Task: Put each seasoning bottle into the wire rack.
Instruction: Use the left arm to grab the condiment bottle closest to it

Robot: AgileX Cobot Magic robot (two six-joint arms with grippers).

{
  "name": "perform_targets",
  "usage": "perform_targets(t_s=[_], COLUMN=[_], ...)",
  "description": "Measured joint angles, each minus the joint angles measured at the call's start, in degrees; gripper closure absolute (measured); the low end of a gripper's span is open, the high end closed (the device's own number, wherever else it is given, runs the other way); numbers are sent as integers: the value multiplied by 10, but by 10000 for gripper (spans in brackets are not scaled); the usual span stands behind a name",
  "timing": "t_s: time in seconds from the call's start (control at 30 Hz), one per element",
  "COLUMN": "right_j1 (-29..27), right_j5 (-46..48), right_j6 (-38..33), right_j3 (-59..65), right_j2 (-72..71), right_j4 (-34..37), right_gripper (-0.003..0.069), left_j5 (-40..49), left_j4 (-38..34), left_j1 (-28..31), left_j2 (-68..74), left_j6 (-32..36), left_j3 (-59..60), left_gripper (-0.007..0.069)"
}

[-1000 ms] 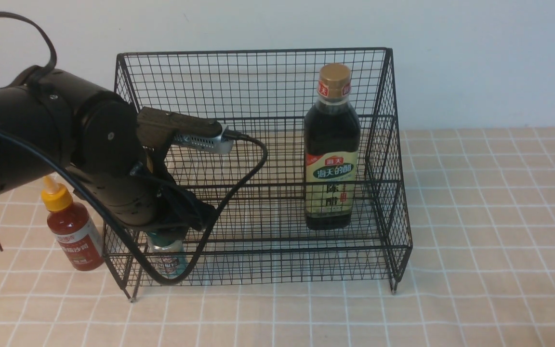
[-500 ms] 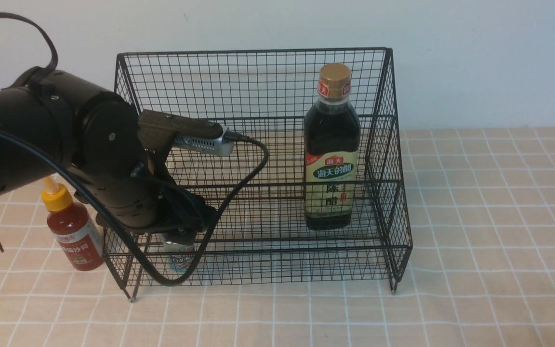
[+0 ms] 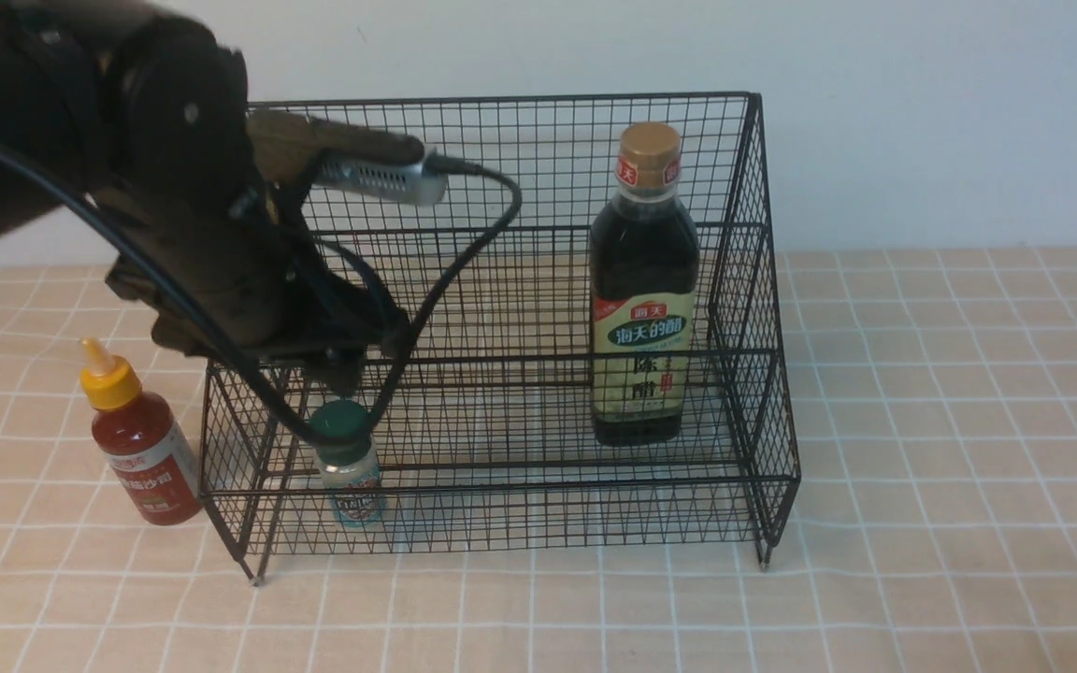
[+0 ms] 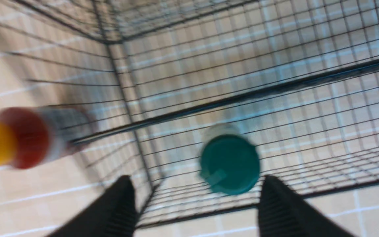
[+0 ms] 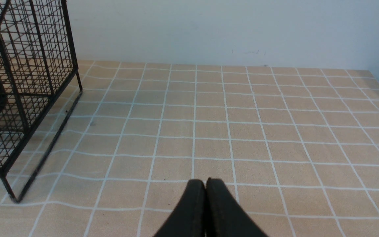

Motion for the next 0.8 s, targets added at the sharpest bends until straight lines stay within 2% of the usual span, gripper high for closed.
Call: perform_targets(t_s=[0.03, 0.1, 0.13, 0.17, 0.23, 0.3, 0.47, 0.6, 0.7, 0.8], right_j1=[0, 0, 0, 0, 0, 0, 0, 0, 0, 0], right_j5=[0, 0, 0, 0, 0, 0, 0, 0, 0, 0], right_j6=[0, 0, 0, 0, 0, 0, 0, 0, 0, 0], right_j3=[0, 0, 0, 0, 0, 0, 0, 0, 0, 0], right_j2=[0, 0, 0, 0, 0, 0, 0, 0, 0, 0], right_j4=[0, 0, 0, 0, 0, 0, 0, 0, 0, 0], right_gripper=[672, 672, 672, 672, 672, 672, 672, 672, 672, 672], left_j5=[6, 14, 19, 23, 25, 28, 38, 38, 38, 38], left_j4=[3, 10, 11, 11, 12, 12, -23, -66, -75, -76], left_j1=[1, 13, 32, 48, 64, 127, 231, 251, 251, 251], left_j2=[-1, -8, -23, -35, -47, -75, -93, -72, -42, 0], left_j6=[3, 19, 35, 42, 46, 58, 72, 100, 136, 149], left_j3=[-7, -30, -37, -39, -40, -41, -42, -42, -42, -42], left_gripper=[236, 354, 481, 542, 580, 620, 631, 622, 576, 468])
